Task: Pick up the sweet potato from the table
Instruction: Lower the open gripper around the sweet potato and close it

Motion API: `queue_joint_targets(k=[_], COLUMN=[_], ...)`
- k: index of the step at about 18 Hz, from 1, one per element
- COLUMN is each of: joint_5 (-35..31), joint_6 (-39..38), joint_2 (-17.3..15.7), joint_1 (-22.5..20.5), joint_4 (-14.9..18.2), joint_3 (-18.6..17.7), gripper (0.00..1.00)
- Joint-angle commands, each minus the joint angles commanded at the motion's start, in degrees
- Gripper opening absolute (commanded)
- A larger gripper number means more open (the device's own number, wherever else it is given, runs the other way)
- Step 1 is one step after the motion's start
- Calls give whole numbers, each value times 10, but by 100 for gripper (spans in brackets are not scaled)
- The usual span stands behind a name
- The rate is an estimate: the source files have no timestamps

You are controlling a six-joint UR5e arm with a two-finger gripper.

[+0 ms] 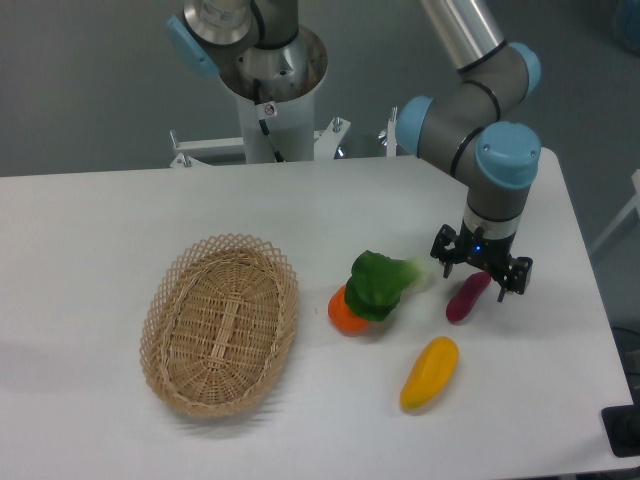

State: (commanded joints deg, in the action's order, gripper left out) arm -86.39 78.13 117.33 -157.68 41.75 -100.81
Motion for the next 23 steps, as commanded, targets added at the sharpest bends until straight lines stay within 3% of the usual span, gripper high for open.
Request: queue_joint_targets(k=[17, 20, 23], joint_5=[-33, -33, -33], joint_6=[5, 5, 5], joint_2=[20, 21, 24], joint_1=[9, 10, 11], joint_4=[-15, -19, -19], joint_3=[-10, -10, -11], gripper=[99, 82, 81])
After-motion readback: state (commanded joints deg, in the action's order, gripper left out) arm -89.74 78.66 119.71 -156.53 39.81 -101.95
